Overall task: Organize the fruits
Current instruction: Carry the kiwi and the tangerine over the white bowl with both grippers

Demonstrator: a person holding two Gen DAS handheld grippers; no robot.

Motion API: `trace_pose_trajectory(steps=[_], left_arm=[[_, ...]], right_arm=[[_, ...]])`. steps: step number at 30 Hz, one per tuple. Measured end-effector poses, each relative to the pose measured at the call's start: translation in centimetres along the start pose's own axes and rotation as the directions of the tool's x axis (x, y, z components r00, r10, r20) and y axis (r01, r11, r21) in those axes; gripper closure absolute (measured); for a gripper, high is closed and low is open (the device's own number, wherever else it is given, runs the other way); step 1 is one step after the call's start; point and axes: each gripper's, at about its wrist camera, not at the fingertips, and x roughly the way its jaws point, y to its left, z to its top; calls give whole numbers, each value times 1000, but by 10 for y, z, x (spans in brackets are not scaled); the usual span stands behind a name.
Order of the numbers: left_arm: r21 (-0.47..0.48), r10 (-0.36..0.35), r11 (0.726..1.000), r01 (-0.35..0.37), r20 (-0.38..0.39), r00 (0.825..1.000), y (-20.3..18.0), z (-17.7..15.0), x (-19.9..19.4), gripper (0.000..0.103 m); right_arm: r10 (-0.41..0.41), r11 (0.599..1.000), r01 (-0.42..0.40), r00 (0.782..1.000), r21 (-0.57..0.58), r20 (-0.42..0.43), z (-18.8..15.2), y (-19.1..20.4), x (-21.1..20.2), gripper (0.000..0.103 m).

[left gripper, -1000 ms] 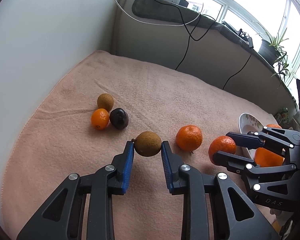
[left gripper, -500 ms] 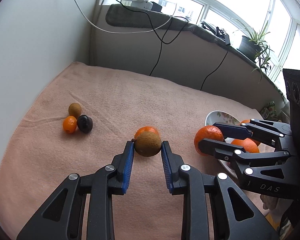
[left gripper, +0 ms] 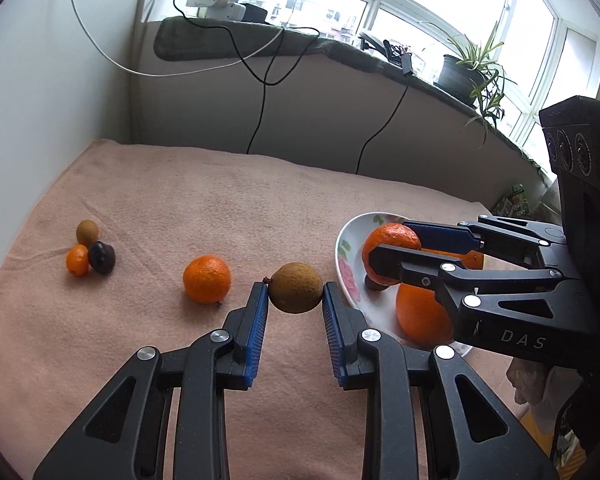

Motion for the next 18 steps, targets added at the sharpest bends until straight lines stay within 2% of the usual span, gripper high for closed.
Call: trace_pose_trajectory(steps=[18], left_arm=[[64, -59, 996, 61, -45, 997, -43, -1, 20, 77]], right_arm=[[-30, 995, 30, 1000, 91, 2, -3, -44, -7, 61]])
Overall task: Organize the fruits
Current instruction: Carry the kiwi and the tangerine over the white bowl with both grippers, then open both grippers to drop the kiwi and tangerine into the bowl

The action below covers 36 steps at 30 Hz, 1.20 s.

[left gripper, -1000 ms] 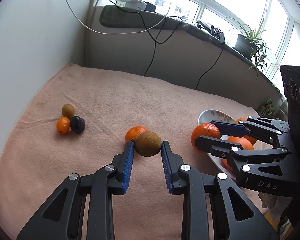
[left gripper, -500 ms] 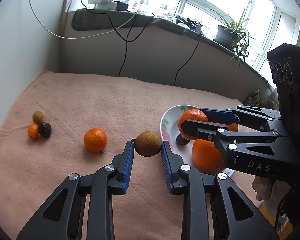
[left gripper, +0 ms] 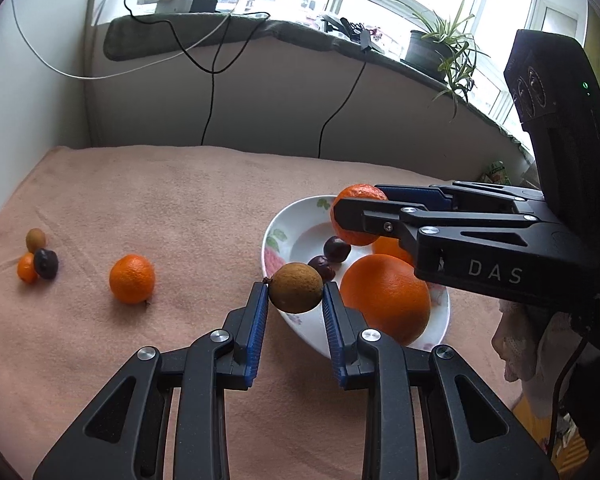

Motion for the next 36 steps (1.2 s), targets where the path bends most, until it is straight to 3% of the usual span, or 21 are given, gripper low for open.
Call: trace_pose_trajectory(steps=[36], left_arm=[[27, -24, 999, 25, -30, 999, -19, -2, 15, 76]], right_arm=[[22, 997, -16, 996, 76, -81, 5, -14, 24, 60]])
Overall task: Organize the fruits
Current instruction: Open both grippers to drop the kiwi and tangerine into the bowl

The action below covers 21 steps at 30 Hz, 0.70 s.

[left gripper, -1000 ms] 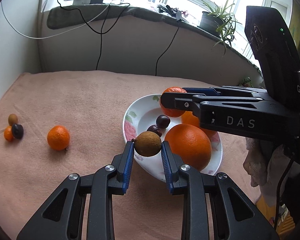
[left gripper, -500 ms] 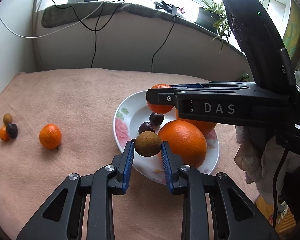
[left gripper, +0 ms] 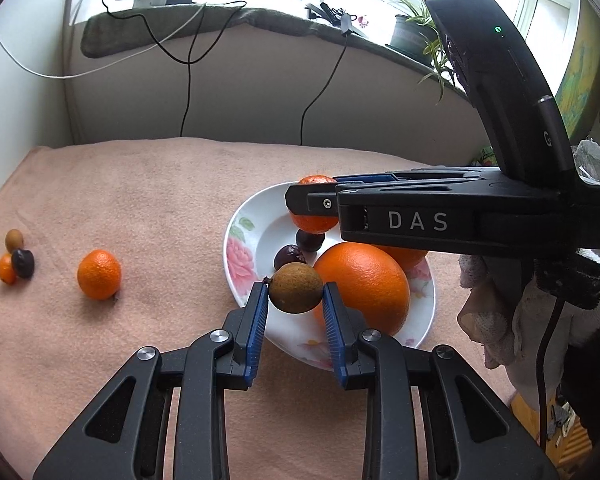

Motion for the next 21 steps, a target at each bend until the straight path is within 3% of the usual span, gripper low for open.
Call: trace_pose_trajectory(steps=[3, 5, 6, 8, 11, 13, 15, 21], left_arm=[[0, 0, 1000, 0, 1, 1000, 0, 0, 0, 75], [-4, 1, 1000, -1, 6, 1000, 0, 0, -2, 63], [-5, 0, 1000, 0, 9, 1000, 0, 0, -2, 61], [-4, -1, 1000, 1, 12, 1000, 0, 1, -4, 58], [-4, -3, 1000, 3, 22, 1000, -1, 1, -7, 43], [-4, -9, 1000, 9, 31, 999, -2, 0, -10, 42], [4, -6, 1000, 6, 37, 999, -4, 0, -13, 31], [14, 5, 1000, -5, 58, 998, -5, 1, -21, 30]], right_arm=[[-1, 1000, 1, 1000, 2, 5, 0, -1, -1, 55], [-5, 1000, 5, 1000, 5, 19, 1, -1, -4, 36], [-6, 1000, 6, 1000, 6, 26, 2, -1, -6, 34], [-3, 1000, 2, 1000, 7, 31, 3, -1, -8, 33], [-3, 1000, 2, 999, 6, 36, 4, 0, -10, 29], [-3, 1000, 2, 999, 6, 43, 4, 1, -12, 25], [2, 1000, -2, 999, 11, 51, 4, 2, -13, 24], [3, 1000, -5, 998, 26, 69, 6, 4, -18, 17]])
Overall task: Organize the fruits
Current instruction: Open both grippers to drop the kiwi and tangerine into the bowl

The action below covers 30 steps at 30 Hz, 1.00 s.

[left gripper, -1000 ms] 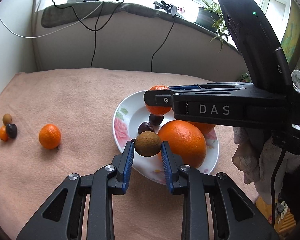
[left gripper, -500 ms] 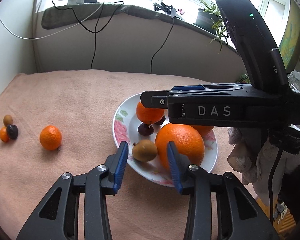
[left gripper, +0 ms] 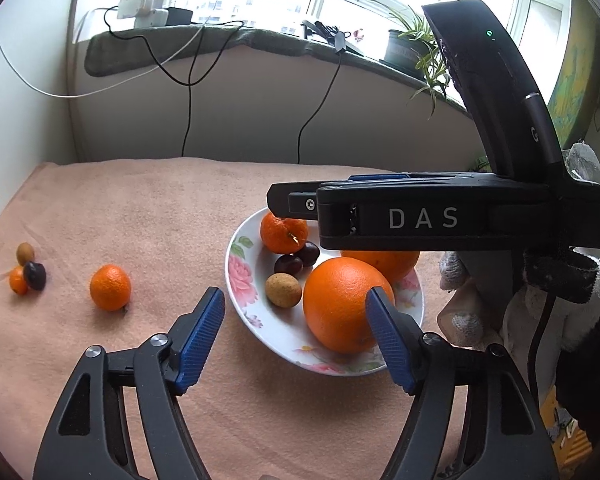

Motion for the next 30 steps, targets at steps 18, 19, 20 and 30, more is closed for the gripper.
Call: trace_pose_trajectory(steps=[18, 19, 20, 30], left_arm=[[-25, 43, 999, -42, 34, 999, 20, -1, -17, 30], [-27, 46, 999, -45, 35, 998, 22, -1, -18, 30], [-29, 48, 998, -47, 37, 998, 23, -1, -19, 30], [-69, 98, 993, -94, 54, 994, 51, -6, -32, 30]], right_arm=[[-16, 1000, 16, 999, 6, 42, 2, 8, -7, 17], [-17, 1000, 17, 999, 11, 44, 2, 9, -7, 17], [-11, 1000, 11, 999, 17, 41, 2, 9, -6, 17], [28, 999, -28, 999, 37, 19, 0, 19, -1, 17]])
